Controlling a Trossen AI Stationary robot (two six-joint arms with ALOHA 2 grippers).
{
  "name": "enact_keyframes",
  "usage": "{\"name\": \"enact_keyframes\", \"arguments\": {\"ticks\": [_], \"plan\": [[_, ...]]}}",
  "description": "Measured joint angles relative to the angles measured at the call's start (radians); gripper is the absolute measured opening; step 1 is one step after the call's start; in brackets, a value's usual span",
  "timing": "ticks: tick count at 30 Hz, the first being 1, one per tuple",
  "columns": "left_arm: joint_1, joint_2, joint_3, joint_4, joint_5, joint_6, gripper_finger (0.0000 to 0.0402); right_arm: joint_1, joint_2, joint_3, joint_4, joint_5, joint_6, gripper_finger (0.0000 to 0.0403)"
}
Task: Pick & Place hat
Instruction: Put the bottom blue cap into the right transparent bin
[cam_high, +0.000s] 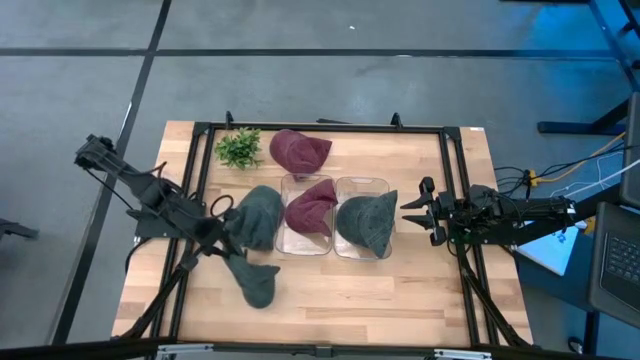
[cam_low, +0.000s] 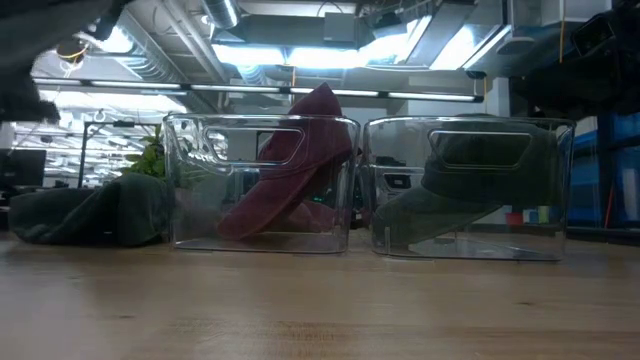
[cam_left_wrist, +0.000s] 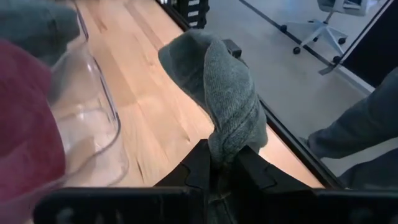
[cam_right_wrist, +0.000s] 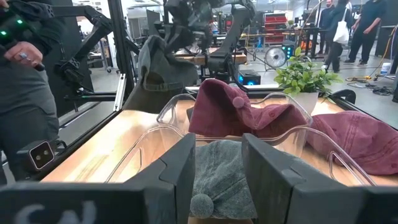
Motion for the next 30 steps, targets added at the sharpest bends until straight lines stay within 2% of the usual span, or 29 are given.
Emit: {"name": "enact_keyframes", "arguments": {"ticks": [10,30], "plan": [[0.000,0.038,0.130,-0.032,-0.013,0.169,0.0033,0.000,0.000,0.000,0.000,0.000,0.000,0.0131],[0.016,0.147,0.308,-0.097,-0.148,0.440,0.0033,0.000,0.000,0.000,0.000,0.000,0.000,0.0131]]}}
